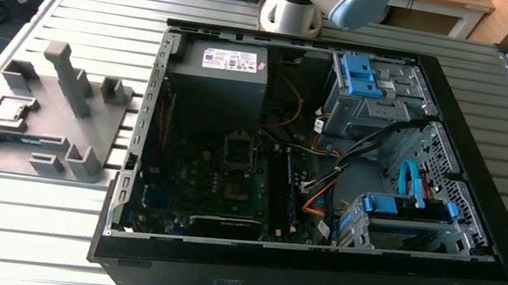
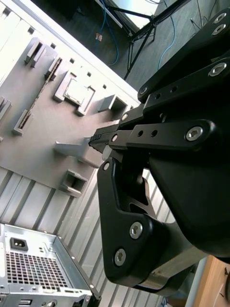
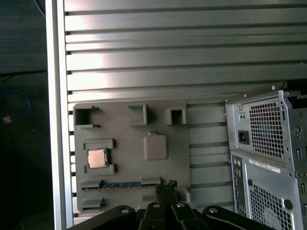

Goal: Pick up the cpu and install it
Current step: 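Reach for the cpu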

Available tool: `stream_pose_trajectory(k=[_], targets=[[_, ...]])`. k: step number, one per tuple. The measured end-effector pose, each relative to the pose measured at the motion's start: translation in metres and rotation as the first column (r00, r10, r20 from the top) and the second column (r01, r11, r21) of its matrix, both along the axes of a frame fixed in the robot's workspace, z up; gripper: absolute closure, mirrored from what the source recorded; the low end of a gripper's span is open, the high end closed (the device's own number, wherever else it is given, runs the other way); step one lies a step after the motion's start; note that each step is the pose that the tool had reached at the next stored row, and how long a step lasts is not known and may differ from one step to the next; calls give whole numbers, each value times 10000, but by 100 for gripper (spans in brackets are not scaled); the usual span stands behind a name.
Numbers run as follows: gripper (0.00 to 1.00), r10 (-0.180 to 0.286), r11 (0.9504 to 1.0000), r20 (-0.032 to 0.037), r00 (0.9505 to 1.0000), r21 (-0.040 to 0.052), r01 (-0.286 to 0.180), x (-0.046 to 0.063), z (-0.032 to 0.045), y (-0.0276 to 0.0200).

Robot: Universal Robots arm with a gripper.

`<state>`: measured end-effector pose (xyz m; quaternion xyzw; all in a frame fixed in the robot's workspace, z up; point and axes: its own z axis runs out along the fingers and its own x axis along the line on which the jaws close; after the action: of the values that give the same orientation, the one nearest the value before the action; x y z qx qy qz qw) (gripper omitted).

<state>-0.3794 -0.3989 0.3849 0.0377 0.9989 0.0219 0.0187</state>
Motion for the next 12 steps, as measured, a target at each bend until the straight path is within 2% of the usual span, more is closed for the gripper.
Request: stream_pose_trajectory(k=[12], targets=[[90, -1, 10000, 1, 10000, 0, 1, -213, -6, 0]])
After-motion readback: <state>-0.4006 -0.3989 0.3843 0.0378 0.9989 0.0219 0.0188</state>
